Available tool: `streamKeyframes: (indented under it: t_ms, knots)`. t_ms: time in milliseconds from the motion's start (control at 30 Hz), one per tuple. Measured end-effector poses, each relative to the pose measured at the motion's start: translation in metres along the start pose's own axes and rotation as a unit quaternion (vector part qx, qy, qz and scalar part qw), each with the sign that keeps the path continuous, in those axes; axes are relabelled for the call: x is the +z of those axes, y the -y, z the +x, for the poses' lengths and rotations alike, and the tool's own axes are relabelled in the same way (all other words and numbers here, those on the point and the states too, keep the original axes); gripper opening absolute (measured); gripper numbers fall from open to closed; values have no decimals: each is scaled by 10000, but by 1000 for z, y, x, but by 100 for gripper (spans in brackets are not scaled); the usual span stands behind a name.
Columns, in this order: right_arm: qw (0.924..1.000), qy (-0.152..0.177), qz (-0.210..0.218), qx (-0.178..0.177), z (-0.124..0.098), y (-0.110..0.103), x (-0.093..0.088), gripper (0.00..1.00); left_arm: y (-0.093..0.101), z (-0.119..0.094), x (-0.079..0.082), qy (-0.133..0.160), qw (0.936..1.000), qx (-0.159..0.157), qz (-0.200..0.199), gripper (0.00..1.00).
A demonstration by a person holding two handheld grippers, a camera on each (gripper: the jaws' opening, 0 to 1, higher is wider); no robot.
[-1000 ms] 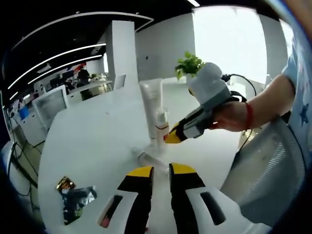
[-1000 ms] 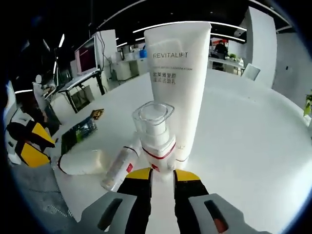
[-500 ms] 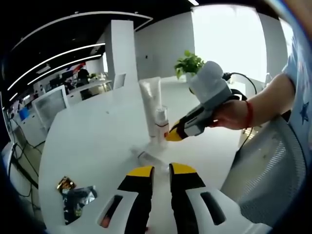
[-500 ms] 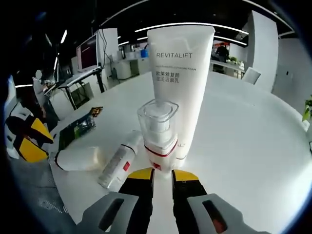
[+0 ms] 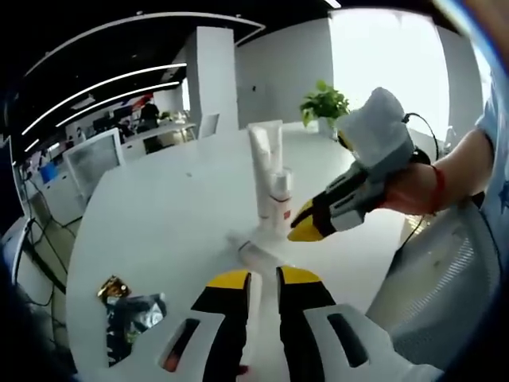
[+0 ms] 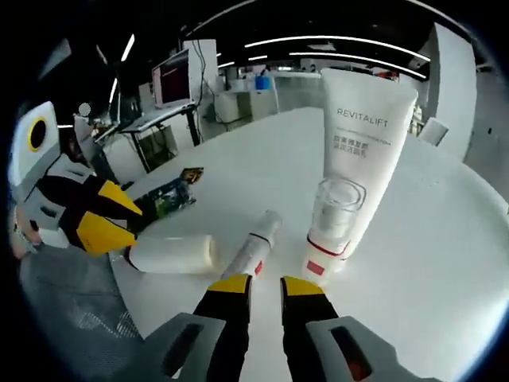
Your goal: Arrange the skincare products in the storage area until every visible bottle or jar stands upright without overlapping.
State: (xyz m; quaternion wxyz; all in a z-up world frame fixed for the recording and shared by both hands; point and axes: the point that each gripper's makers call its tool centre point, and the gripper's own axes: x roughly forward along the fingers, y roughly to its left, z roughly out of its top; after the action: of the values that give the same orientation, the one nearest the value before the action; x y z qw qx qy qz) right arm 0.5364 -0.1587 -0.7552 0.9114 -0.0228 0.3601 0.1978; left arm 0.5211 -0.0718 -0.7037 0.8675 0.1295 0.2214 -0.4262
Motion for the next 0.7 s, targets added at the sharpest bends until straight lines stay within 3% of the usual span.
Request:
streamKeyframes:
  t_ms: [233,333,700]
  knots:
    - [9997,-240,35,-74,18,-19,4,17,-10,0,-3,-67,9997,207,-58,17]
    - [9980,-450,-263,-352,30,-16,-1,15,-13,0,-3,-59,9996,241,-145,17]
    - [9959,-684,-180,-555,41,-8,-11,14,-17,-2,0,16,9993,302,-226,16]
